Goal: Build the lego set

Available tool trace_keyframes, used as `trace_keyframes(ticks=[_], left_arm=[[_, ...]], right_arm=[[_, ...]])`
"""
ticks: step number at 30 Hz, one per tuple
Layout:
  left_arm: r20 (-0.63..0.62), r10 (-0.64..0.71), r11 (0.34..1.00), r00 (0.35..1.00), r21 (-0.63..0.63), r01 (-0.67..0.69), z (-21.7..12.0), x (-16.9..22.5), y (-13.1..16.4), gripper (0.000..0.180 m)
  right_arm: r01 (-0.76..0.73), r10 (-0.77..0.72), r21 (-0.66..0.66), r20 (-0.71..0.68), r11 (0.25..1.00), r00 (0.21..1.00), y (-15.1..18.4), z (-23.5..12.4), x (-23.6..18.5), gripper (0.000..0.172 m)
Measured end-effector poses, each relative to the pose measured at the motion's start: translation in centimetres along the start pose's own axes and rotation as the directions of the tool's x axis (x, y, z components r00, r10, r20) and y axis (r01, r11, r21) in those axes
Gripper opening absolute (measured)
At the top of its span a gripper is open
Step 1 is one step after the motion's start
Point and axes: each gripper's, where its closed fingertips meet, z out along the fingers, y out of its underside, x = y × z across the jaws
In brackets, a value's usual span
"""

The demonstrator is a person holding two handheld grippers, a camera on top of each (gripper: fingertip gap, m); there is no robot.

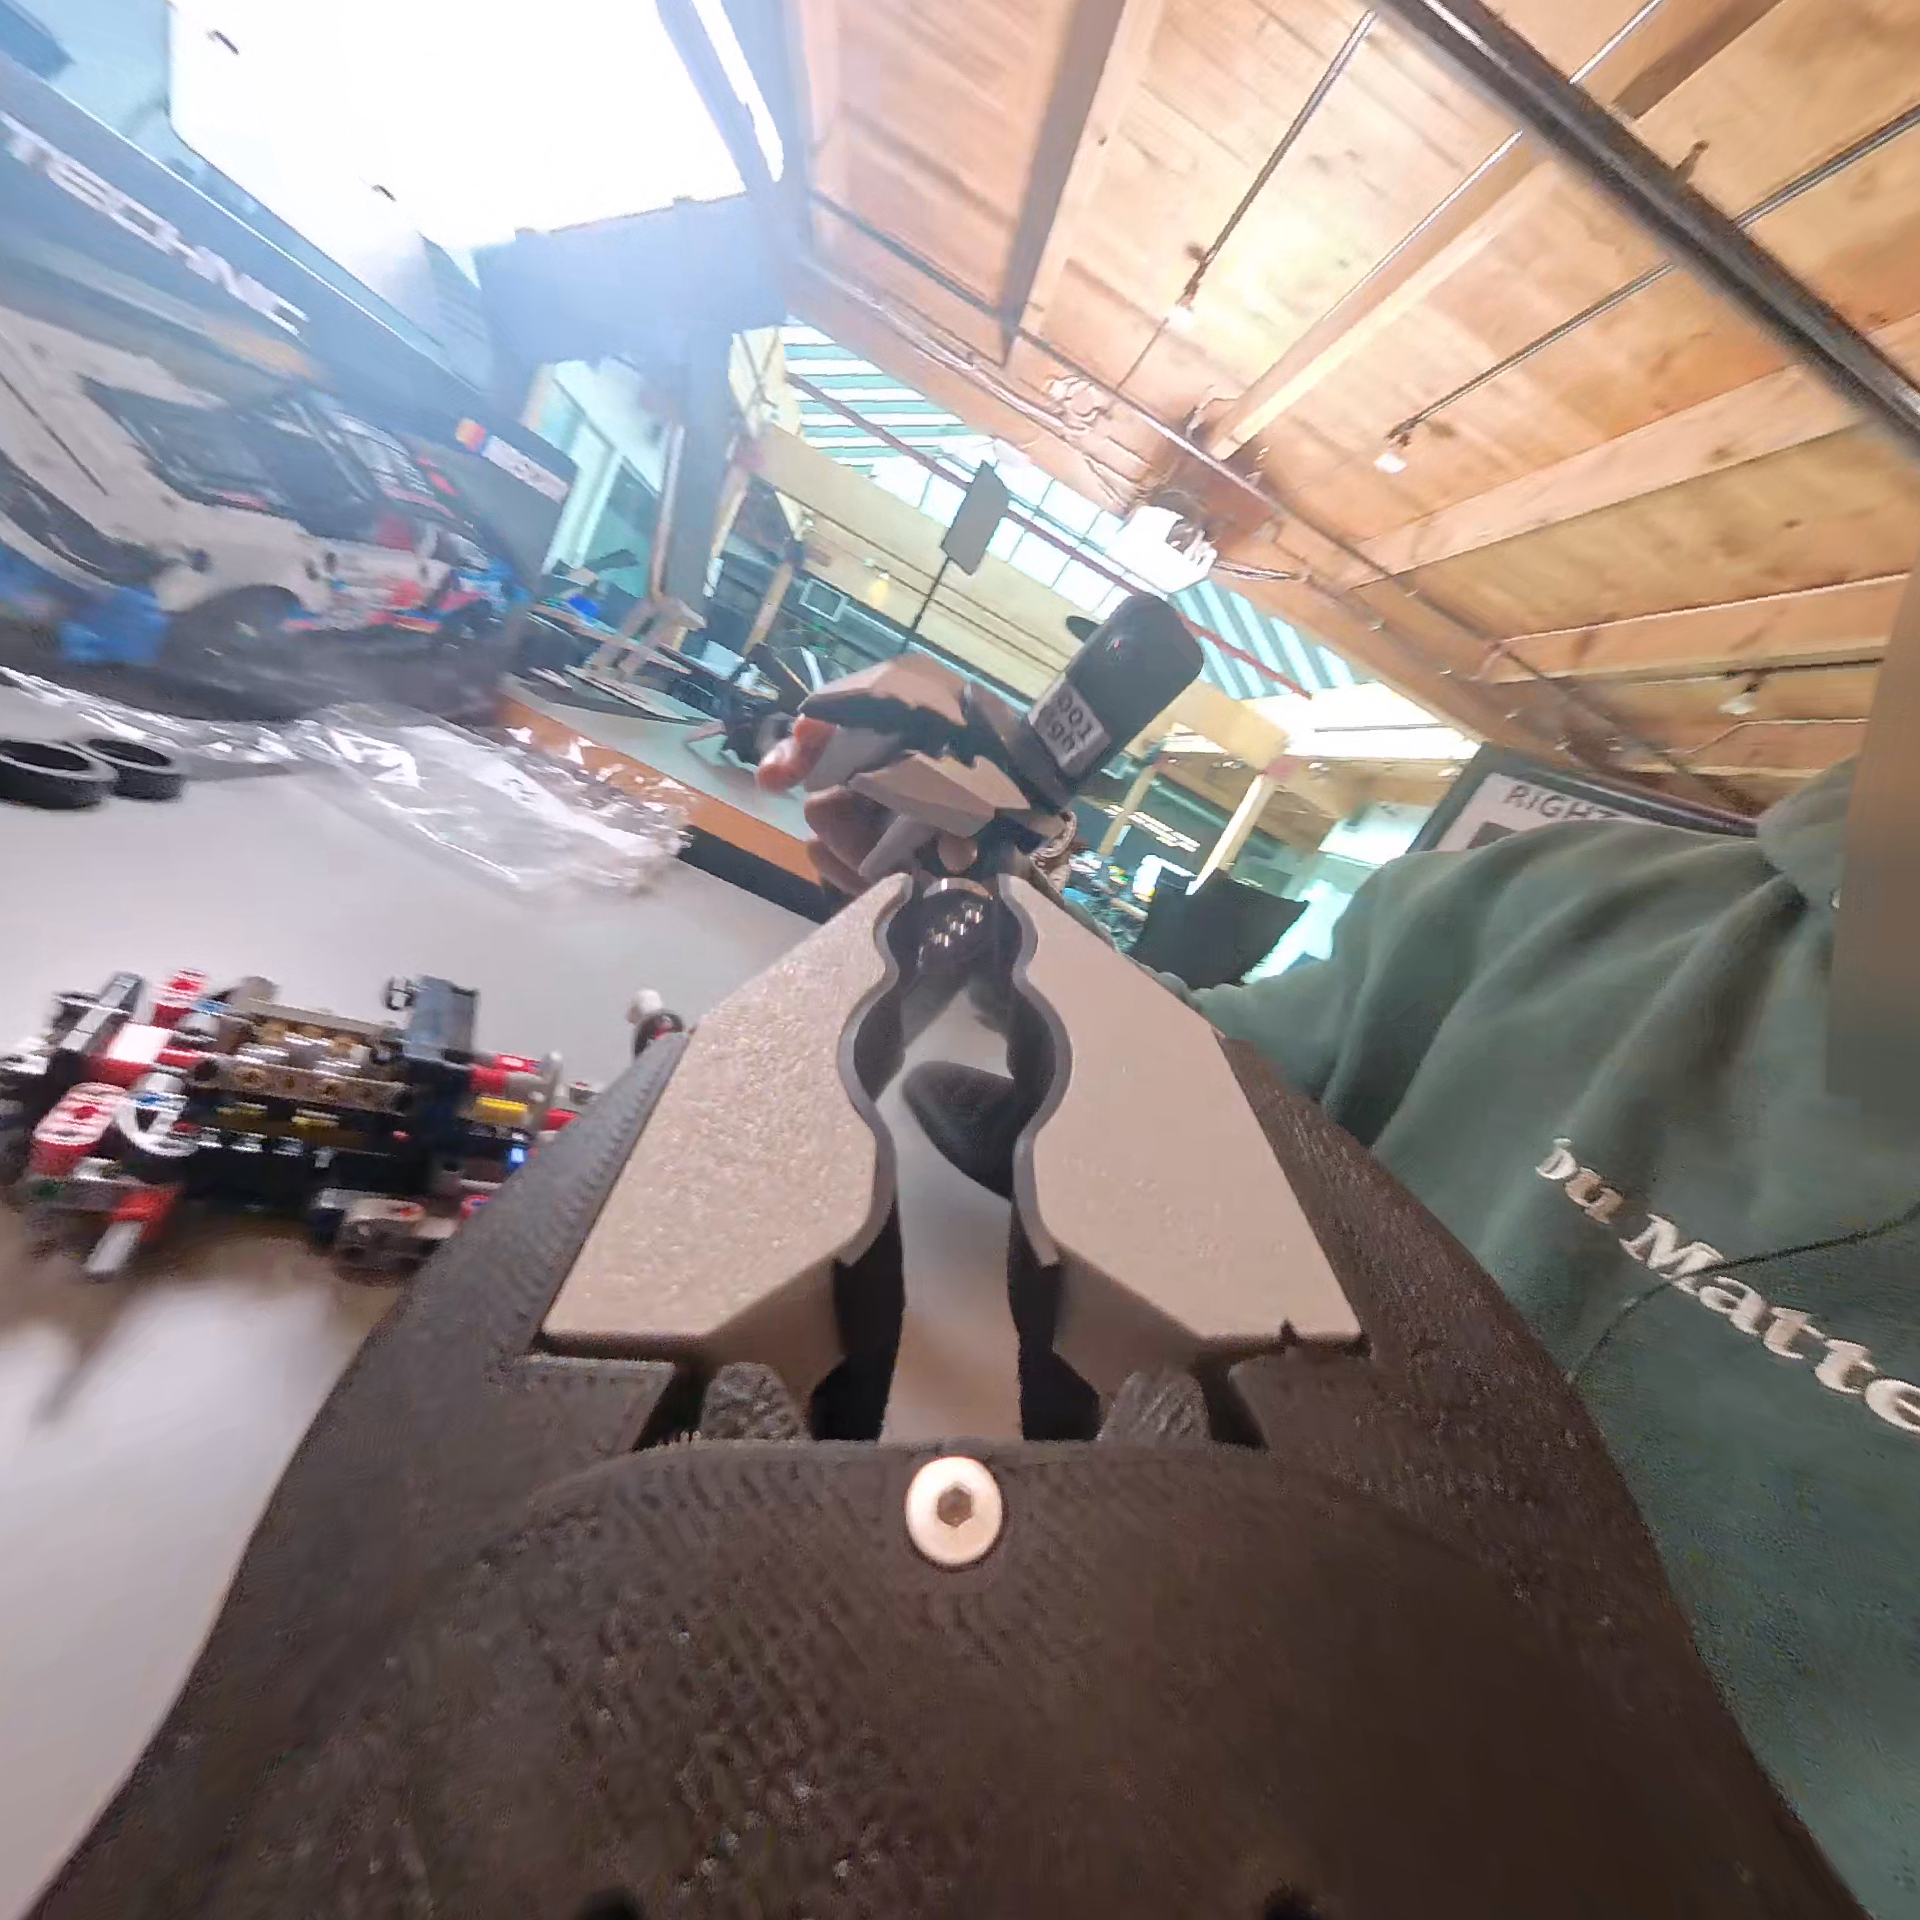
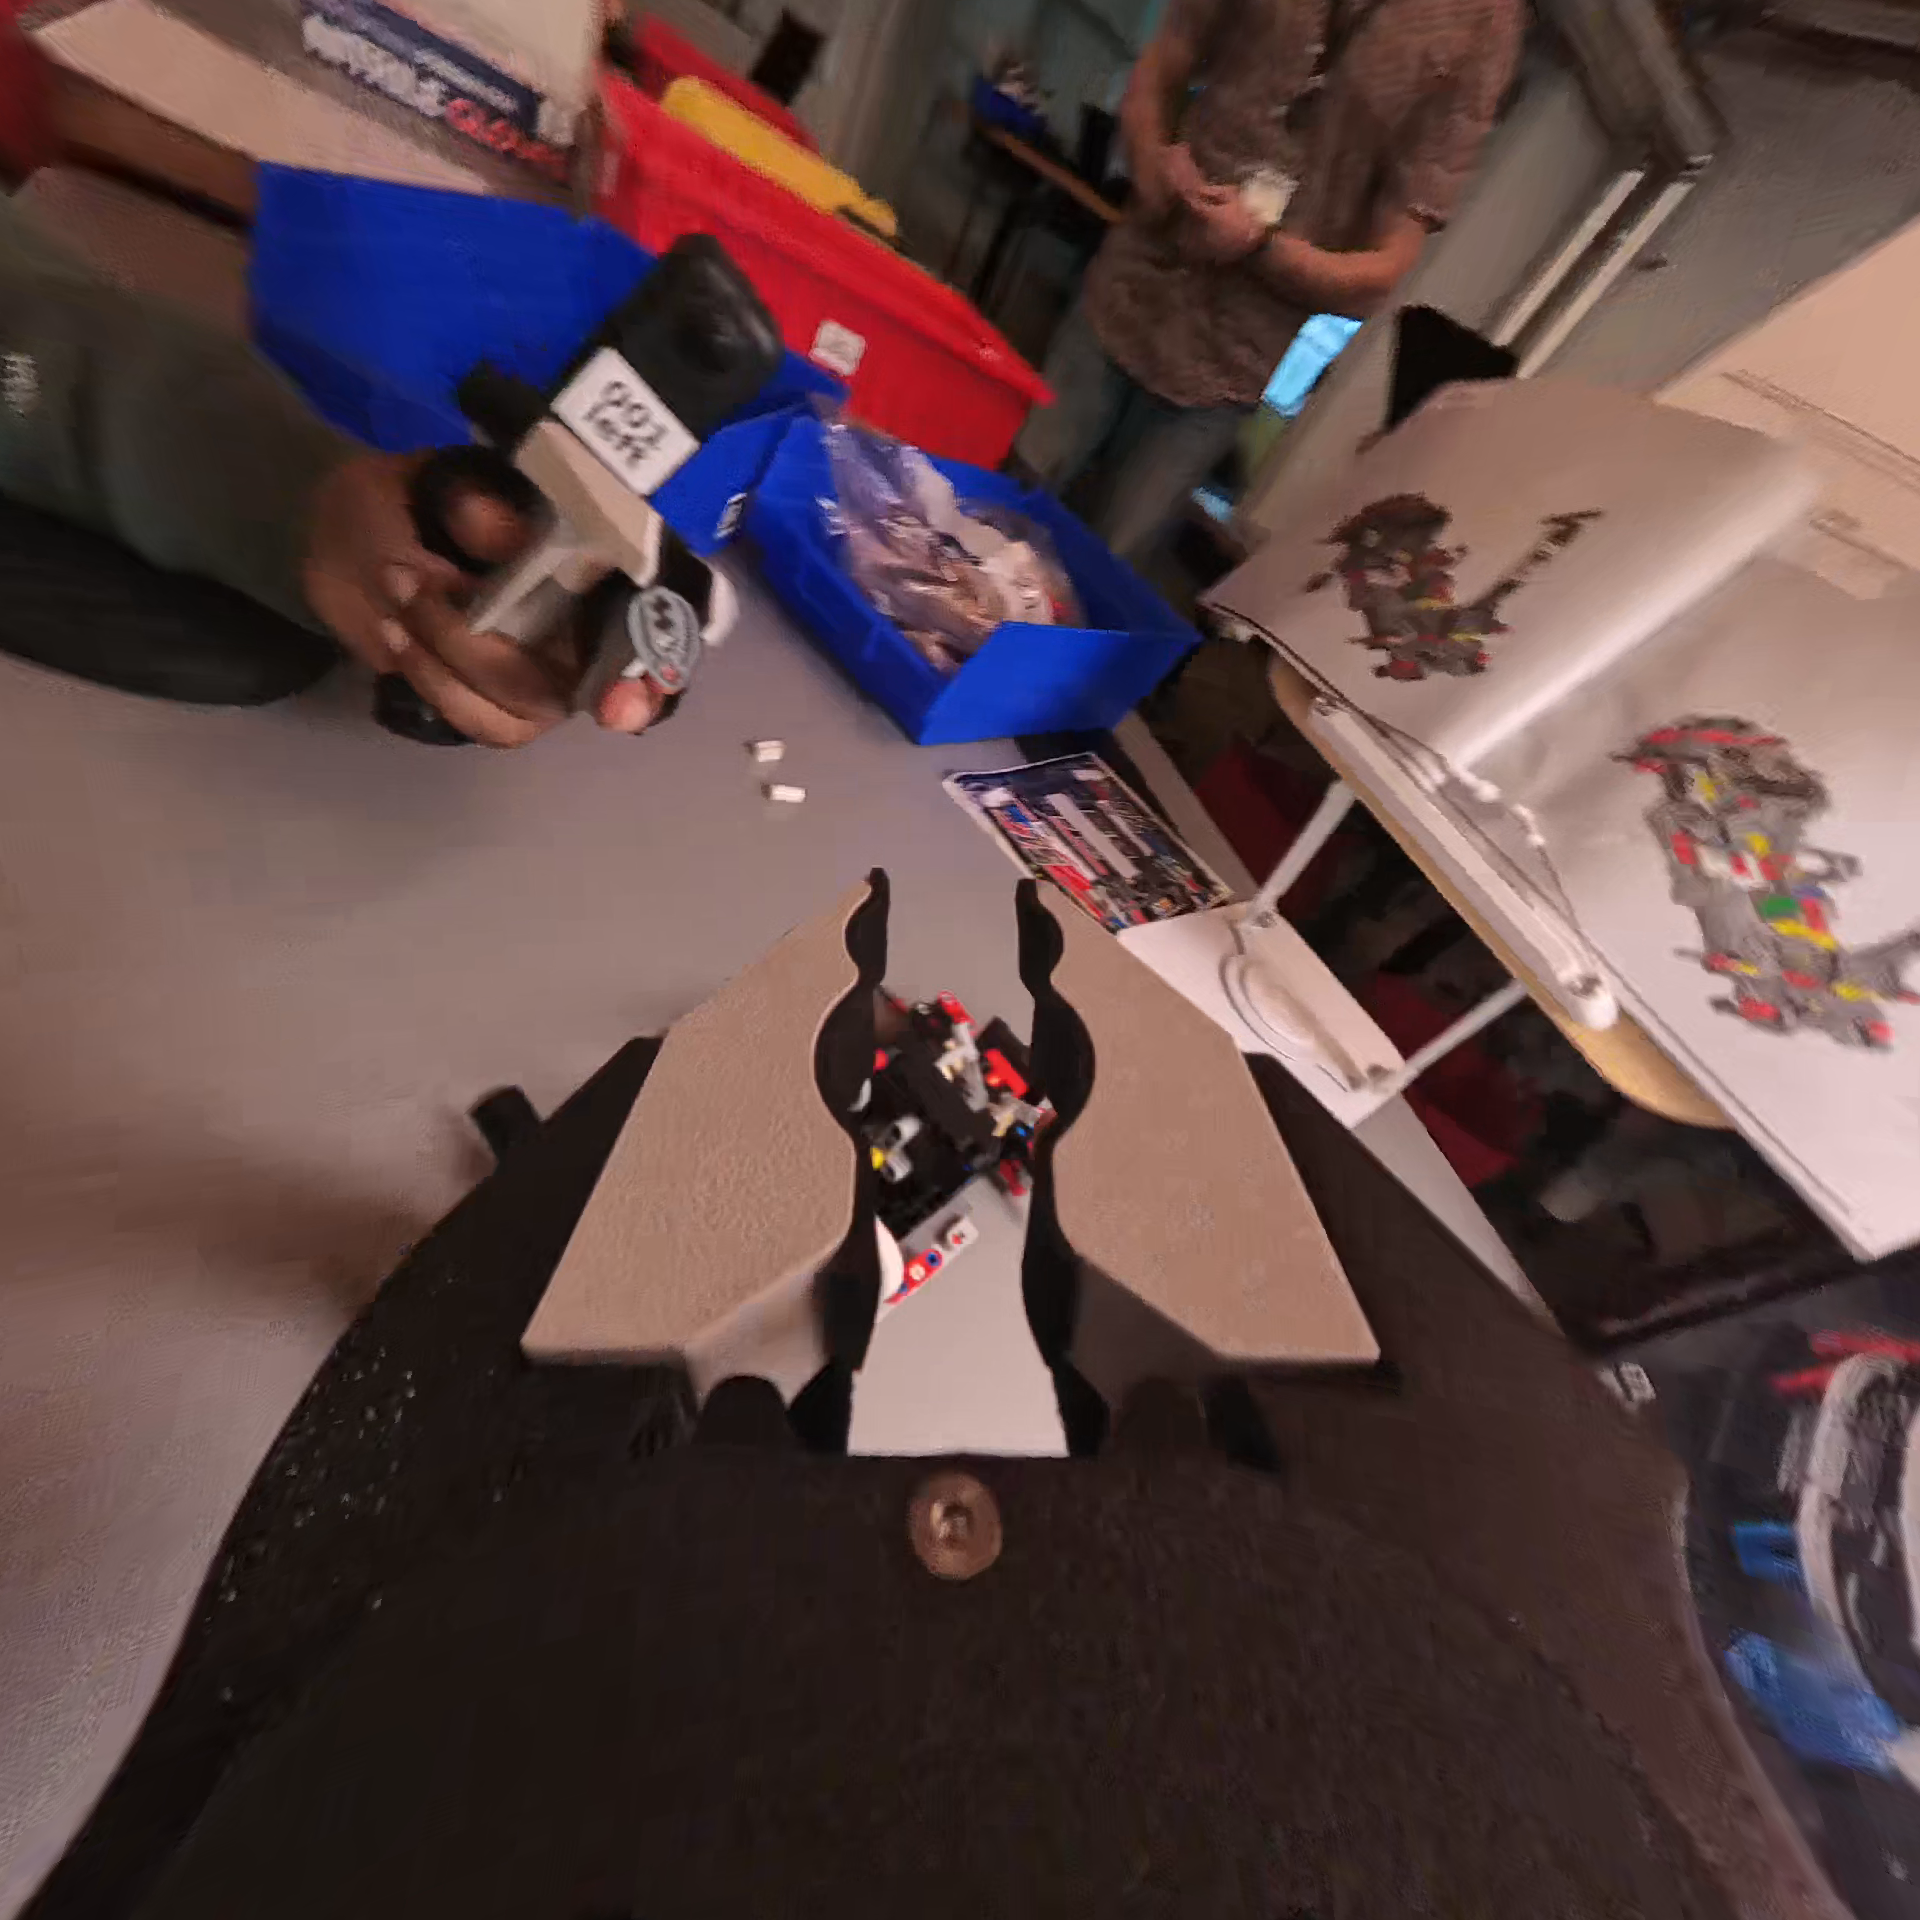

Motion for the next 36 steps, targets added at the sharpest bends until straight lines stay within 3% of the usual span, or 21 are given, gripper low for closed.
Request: trace_keyframes(ticks=[3,7,17,23,31,36], left_arm=[[-0.033,-0.005,1.000,0.999,-0.008,0.004,0.3,0.9,0.6,0.011],[-0.057,0.000,1.000,0.998,0.025,0.002,-0.1,1.6,-0.1,0.010],[-0.084,-0.036,0.999,0.996,0.031,0.038,0.2,1.7,0.0,0.010],[-0.081,-0.049,0.996,0.996,0.075,0.055,0.1,1.9,-0.9,0.009],[0.060,-0.026,0.997,0.998,0.079,0.021,-0.7,0.2,-1.8,0.010],[0.245,0.132,0.990,0.961,-0.086,-0.114,-1.7,-2.0,-0.9,0.014]], right_arm=[[0.119,-0.111,-0.052,0.132,0.992,0.985,-2.1,1.6,-3.1,0.024],[0.168,-0.150,-0.054,0.248,0.984,0.957,-3.5,4.0,-6.3,0.027],[0.261,-0.216,-0.084,0.354,0.962,0.910,-3.6,6.6,-7.9,0.026],[0.330,-0.305,-0.051,0.271,0.943,0.913,-4.4,7.3,-7.1,0.020],[0.374,-0.343,-0.120,0.217,0.920,0.914,-3.5,9.2,-6.0,0.020],[0.253,-0.192,-0.168,0.311,0.953,0.931,-1.5,10.7,-5.9,0.017]])
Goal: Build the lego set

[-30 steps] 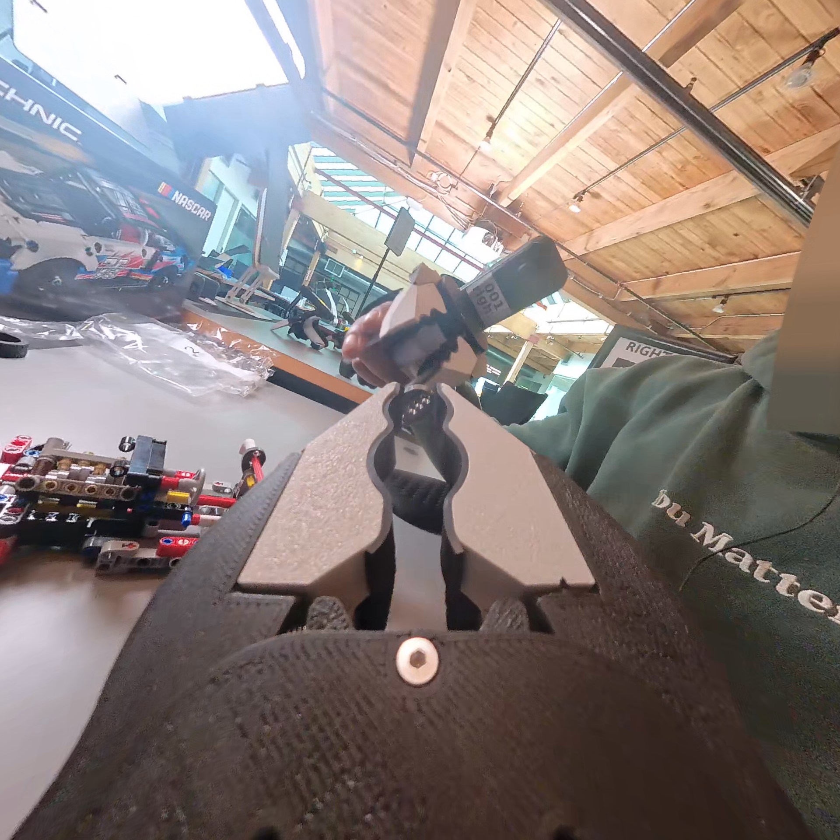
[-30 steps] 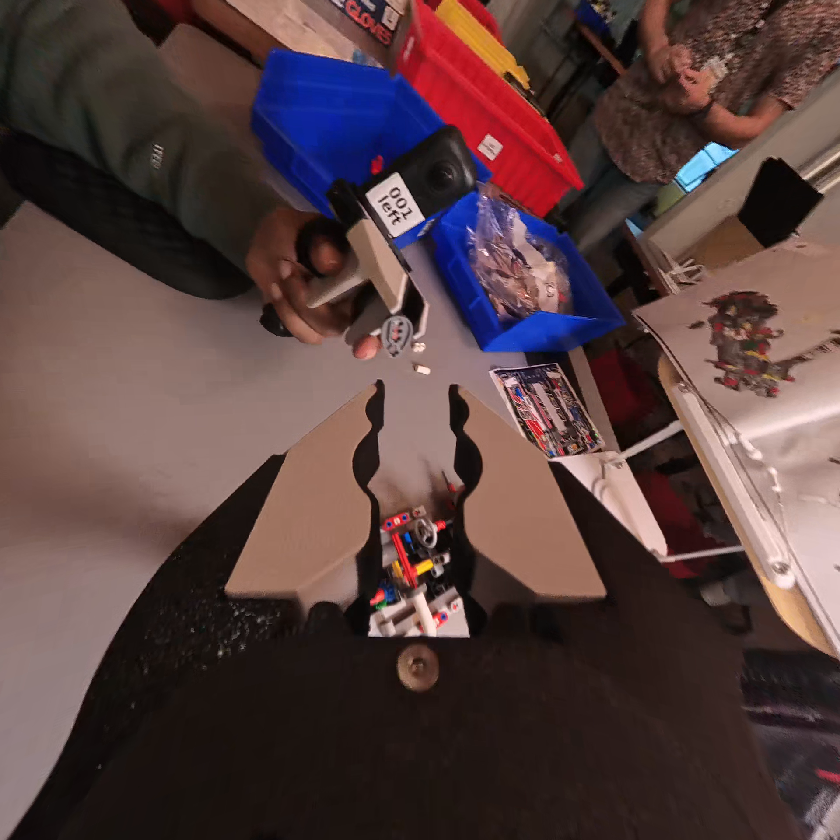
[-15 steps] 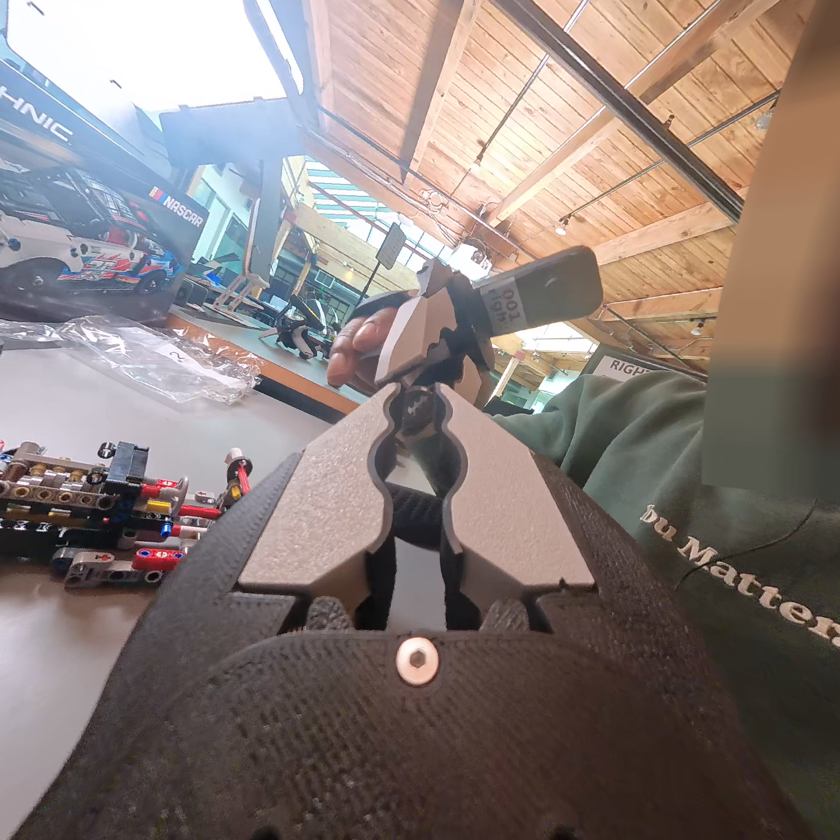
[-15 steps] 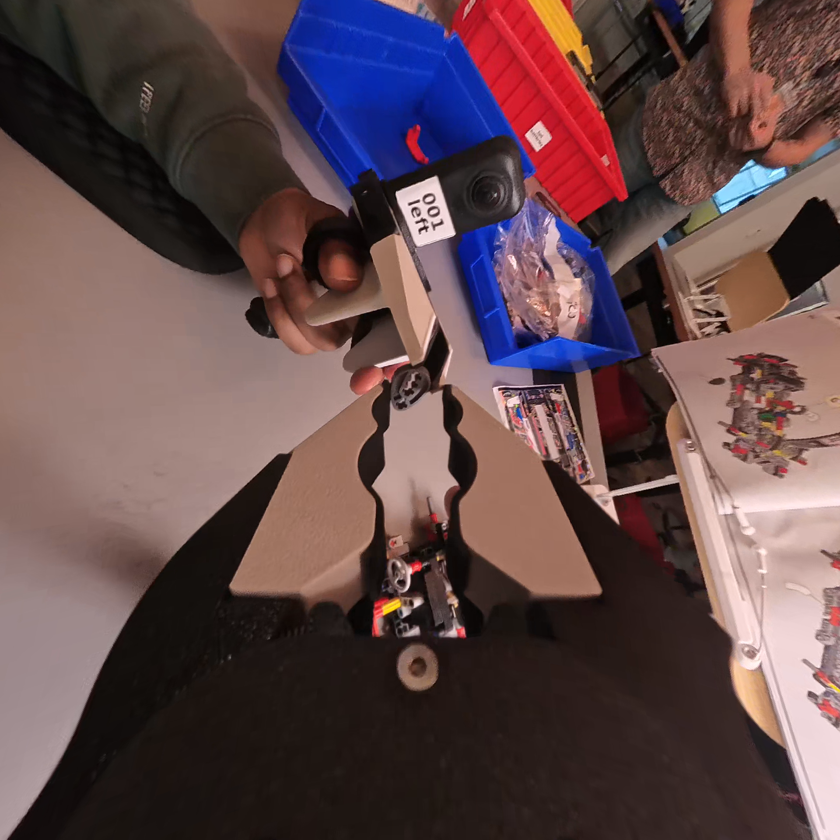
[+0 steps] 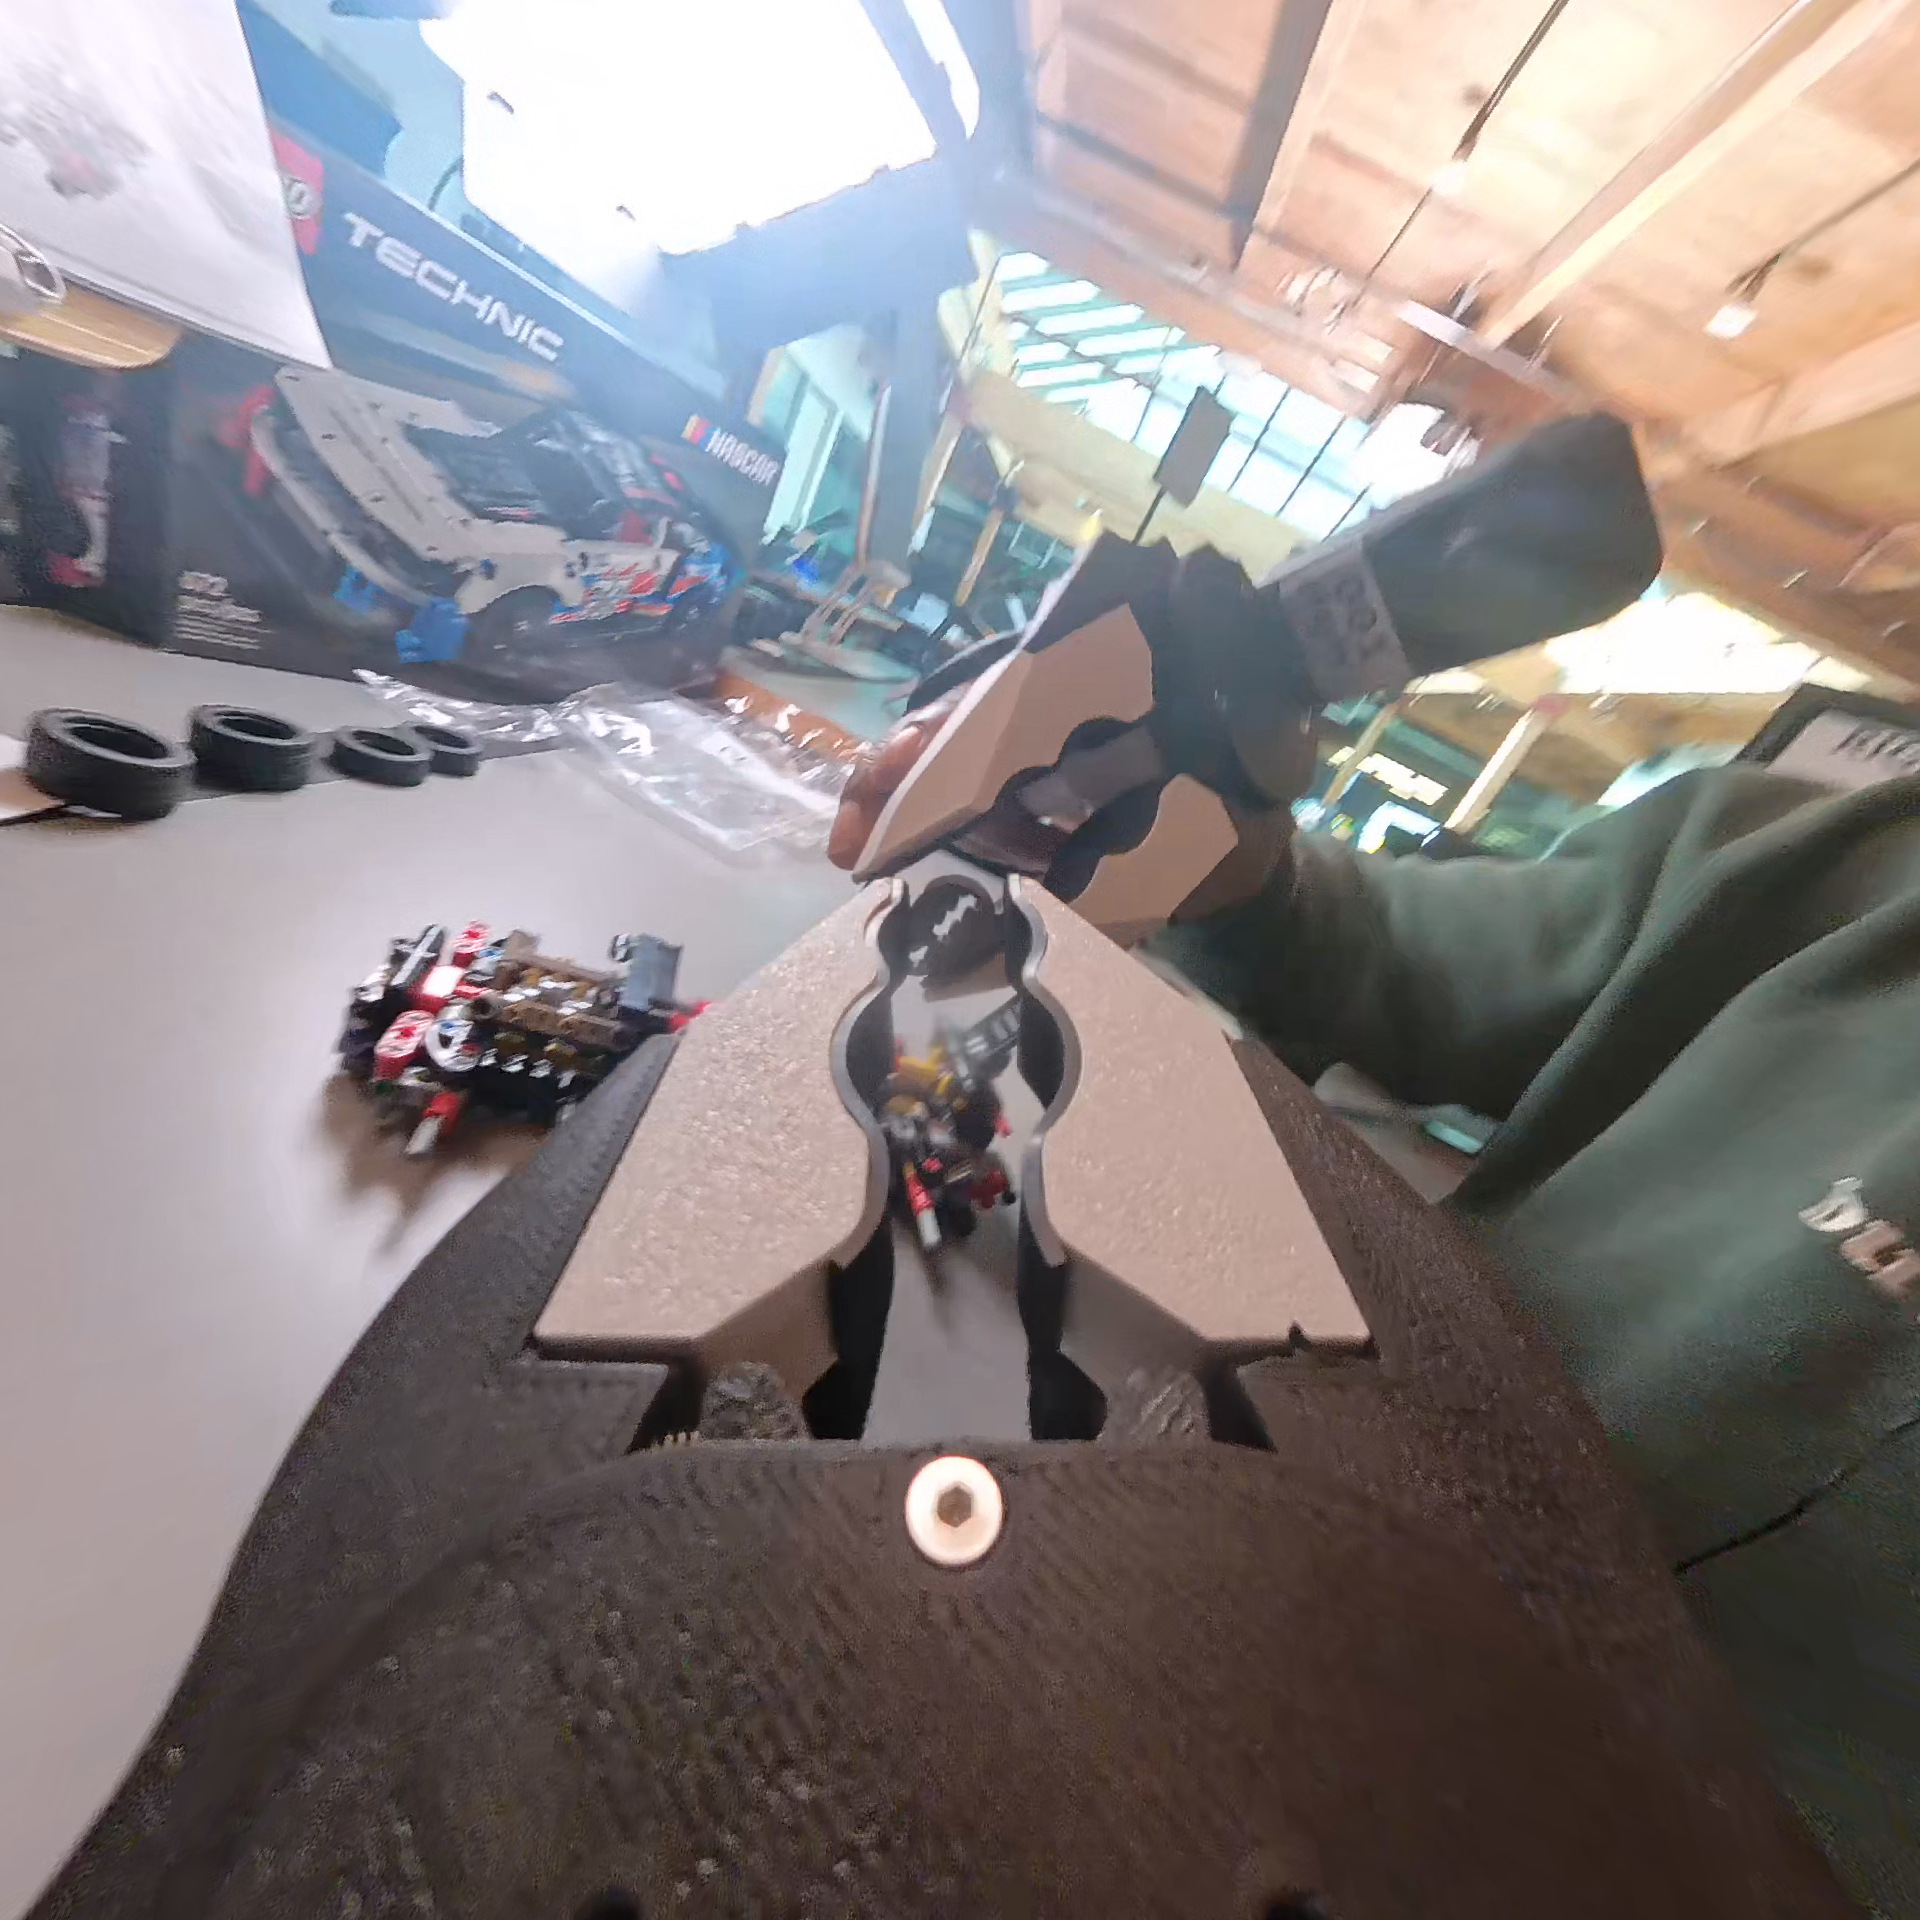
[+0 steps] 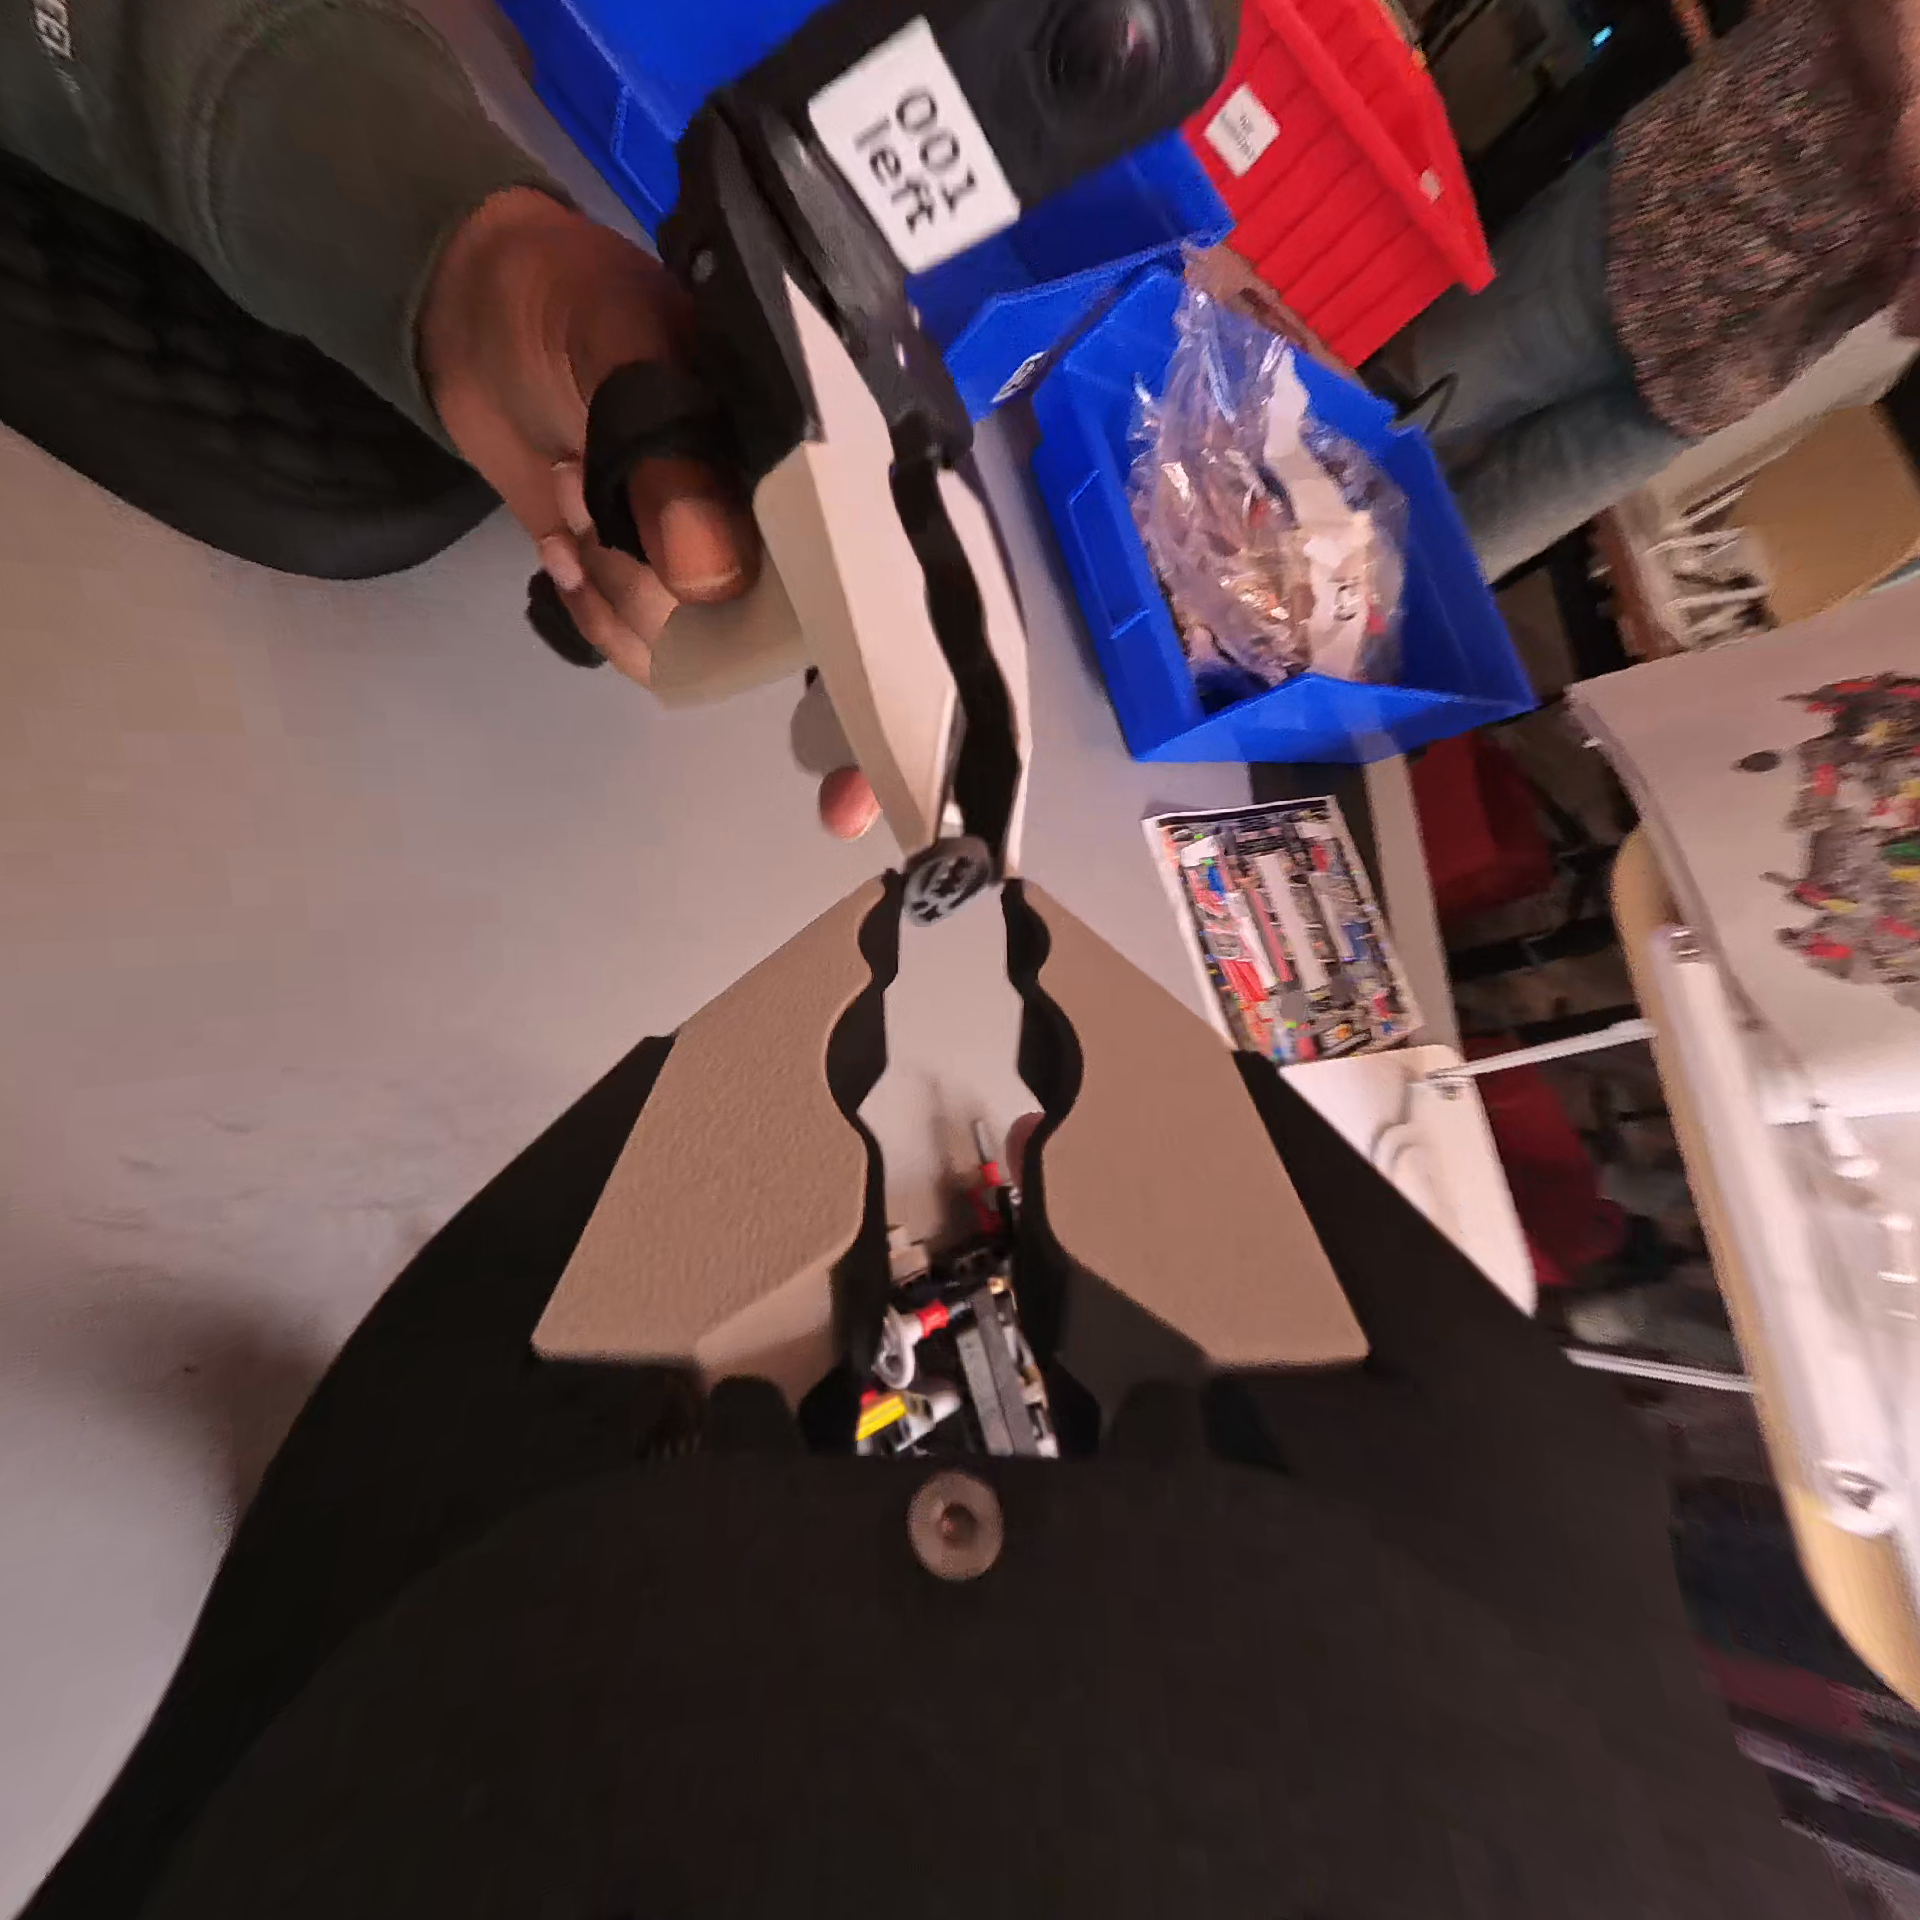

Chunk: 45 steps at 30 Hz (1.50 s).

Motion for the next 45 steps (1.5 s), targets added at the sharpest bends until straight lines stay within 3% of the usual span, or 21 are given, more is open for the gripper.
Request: trace_keyframes(ticks=[2,6,10,15,20,23,26,31,36,45], left_arm=[[0.070,0.054,0.998,0.996,-0.017,-0.053,-0.8,-0.8,-0.6,0.021],[0.186,0.103,0.994,0.977,-0.061,-0.093,-3.2,-2.5,-1.7,0.014],[0.327,0.190,0.979,0.926,-0.134,-0.154,-6.3,-4.1,-2.8,0.015],[0.511,0.324,0.945,0.796,-0.220,-0.244,-11.6,-5.6,-4.8,0.017],[0.581,0.430,0.868,0.691,-0.476,-0.140,-14.7,-8.5,-1.0,0.017],[0.572,0.488,0.795,0.659,-0.603,-0.065,-14.7,-10.8,2.1,0.018],[0.564,0.516,0.732,0.645,-0.681,0.009,-14.4,-13.1,4.4,0.018],[0.582,0.506,0.699,0.636,-0.709,0.093,-14.2,-15.6,6.6,0.022],[0.594,0.489,0.705,0.638,-0.701,0.112,-14.1,-16.4,7.2,0.018],[0.555,0.542,0.686,0.631,-0.726,0.050,-13.7,-16.2,6.9,0.004]], right_arm=[[-0.056,0.056,0.000,0.069,0.998,0.996,0.7,0.5,-0.1,0.009],[-0.103,0.119,-0.073,0.277,0.992,0.953,3.0,2.0,-2.4,0.008],[-0.008,0.116,-0.225,0.471,0.974,0.875,6.7,3.0,-5.3,0.002],[0.184,0.055,-0.340,0.587,0.922,0.808,10.0,3.5,-6.6,0.001],[0.226,0.075,-0.377,0.637,0.898,0.768,11.0,3.7,-7.4,0.013],[0.138,0.110,-0.351,0.599,0.926,0.793,9.7,3.4,-5.8,0.018],[-0.053,0.196,-0.283,0.507,0.958,0.839,7.6,2.3,-2.3,0.018],[-0.326,0.335,-0.078,0.292,0.942,0.896,5.9,-1.8,3.5,0.019],[-0.469,0.462,0.061,0.104,0.881,0.881,8.3,-6.2,5.5,0.017],[-0.614,0.638,0.221,-0.049,0.758,0.769,12.4,-11.2,2.4,0.016]])
